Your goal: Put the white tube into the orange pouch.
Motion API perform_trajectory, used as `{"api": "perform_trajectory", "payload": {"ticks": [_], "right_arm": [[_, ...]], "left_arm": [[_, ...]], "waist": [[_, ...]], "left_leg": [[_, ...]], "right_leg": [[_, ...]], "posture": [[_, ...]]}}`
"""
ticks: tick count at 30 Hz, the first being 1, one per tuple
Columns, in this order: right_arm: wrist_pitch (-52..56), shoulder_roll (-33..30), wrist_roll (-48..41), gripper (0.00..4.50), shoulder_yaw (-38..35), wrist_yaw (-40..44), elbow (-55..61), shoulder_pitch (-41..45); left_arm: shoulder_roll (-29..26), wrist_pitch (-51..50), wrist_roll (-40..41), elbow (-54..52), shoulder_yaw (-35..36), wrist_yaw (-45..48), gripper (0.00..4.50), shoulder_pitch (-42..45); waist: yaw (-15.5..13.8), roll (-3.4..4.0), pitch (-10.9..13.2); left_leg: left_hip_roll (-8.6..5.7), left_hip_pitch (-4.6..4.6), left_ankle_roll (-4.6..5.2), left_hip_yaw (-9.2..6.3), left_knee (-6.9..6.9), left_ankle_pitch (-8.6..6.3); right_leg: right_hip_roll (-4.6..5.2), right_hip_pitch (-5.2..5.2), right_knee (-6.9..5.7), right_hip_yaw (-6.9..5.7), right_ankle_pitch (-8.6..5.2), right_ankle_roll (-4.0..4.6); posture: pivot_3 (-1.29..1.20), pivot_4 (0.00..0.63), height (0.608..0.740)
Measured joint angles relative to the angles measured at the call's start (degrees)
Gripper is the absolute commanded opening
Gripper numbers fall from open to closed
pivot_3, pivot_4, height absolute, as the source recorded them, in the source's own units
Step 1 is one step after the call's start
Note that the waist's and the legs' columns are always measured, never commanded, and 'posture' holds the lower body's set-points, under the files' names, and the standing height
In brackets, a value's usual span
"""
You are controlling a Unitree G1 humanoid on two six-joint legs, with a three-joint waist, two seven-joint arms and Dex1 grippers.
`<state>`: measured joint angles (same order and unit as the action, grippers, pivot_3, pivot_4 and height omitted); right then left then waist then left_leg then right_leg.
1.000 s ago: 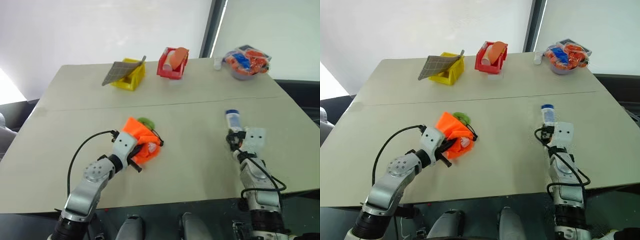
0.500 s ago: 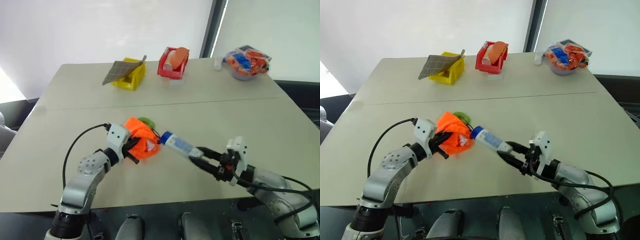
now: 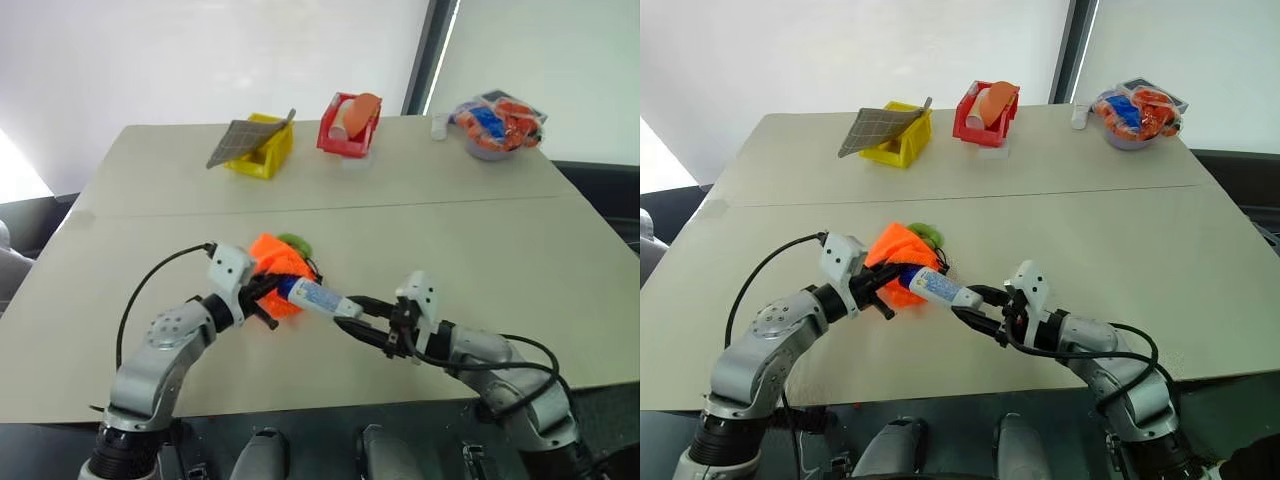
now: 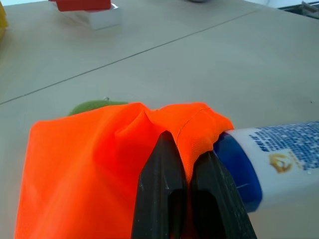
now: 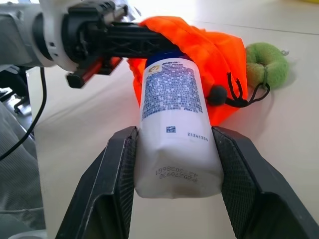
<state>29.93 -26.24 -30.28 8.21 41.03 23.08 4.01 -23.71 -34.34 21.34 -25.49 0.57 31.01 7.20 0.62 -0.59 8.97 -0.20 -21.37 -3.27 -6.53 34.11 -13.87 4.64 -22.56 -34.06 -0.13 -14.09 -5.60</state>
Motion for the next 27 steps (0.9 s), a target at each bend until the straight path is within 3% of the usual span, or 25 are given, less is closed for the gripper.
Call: {"api": "perform_trajectory", "payload": {"ticks": [9,20,27], "right_arm": [[-1.7,6.6,6.6,2.13,5.3,-1.2,-6.9,7.9],[-5.3,14.3,12.3,2.13,6.4,-6.7,-14.1,12.8],[-5.1,12.8,10.4,2.13,4.8,-5.5,-12.6,9.9]], "left_arm": [[-2.4,-2.2,1.7,-3.7,-1.6,1.4,0.00,-0.9],[-4.0,-3.9,3.1,-5.7,-1.8,1.7,0.00,-3.0],[-5.6,-4.0,3.3,-5.6,-1.3,2.5,0.00,-4.4]], "waist": [[0.1,-0.01,0.0],[0.2,0.00,0.0],[0.1,0.00,0.0]], "left_leg": [[0.00,0.02,0.00,-0.01,-0.01,0.00],[0.00,0.02,0.00,-0.01,-0.03,0.01],[0.00,0.01,0.00,-0.01,-0.02,0.01]], "right_leg": [[-0.01,-0.01,-0.03,0.00,0.01,0.02],[-0.02,-0.04,-0.07,0.01,0.03,0.03],[0.00,-0.03,-0.06,0.01,0.03,0.03]], "posture": [[0.00,0.150,0.740],[0.00,0.150,0.740],[0.00,0.150,0.740]]}}
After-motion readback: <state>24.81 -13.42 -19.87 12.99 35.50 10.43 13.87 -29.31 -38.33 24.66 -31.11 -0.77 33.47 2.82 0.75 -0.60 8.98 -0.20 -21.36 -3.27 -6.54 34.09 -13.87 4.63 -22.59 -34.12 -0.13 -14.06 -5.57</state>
